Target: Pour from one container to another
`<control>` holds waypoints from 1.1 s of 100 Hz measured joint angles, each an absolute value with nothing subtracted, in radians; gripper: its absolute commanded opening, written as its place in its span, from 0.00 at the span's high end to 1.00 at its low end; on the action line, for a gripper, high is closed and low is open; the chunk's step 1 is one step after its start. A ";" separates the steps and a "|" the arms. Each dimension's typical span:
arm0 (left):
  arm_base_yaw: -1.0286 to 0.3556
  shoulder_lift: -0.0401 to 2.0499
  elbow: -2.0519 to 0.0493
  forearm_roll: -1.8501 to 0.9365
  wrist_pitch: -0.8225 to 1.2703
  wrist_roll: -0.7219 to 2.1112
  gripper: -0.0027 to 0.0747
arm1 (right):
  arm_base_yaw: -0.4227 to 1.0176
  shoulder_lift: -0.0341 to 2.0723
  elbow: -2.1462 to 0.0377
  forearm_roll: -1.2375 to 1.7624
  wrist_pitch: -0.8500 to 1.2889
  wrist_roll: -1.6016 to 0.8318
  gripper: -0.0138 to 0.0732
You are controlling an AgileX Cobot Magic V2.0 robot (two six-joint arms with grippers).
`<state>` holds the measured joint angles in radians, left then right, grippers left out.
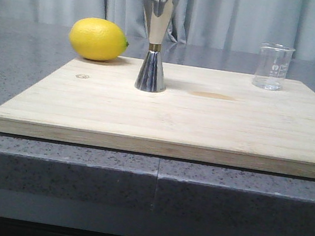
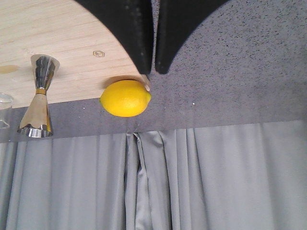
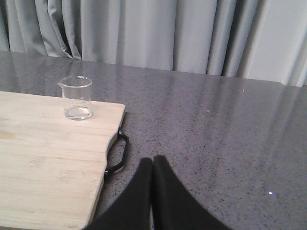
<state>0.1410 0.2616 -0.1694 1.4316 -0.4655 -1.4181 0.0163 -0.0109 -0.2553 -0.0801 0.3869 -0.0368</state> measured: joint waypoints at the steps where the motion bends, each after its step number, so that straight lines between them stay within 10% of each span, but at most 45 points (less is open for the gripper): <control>1: 0.141 0.262 -0.169 1.432 -0.465 -1.418 0.99 | 0.016 -0.011 -0.255 -0.080 0.387 -0.037 0.92; 33: 0.120 0.262 -0.149 1.397 -0.426 -1.403 0.99 | 0.016 -0.011 -0.255 -0.080 0.387 -0.035 0.92; 74: 0.014 0.197 -0.033 0.390 -0.295 -0.427 0.99 | 0.016 -0.011 -0.255 -0.080 0.387 -0.035 0.92; 110: -0.011 0.072 0.004 0.081 -0.104 -0.184 0.99 | 0.016 -0.011 -0.255 -0.080 0.387 -0.035 0.92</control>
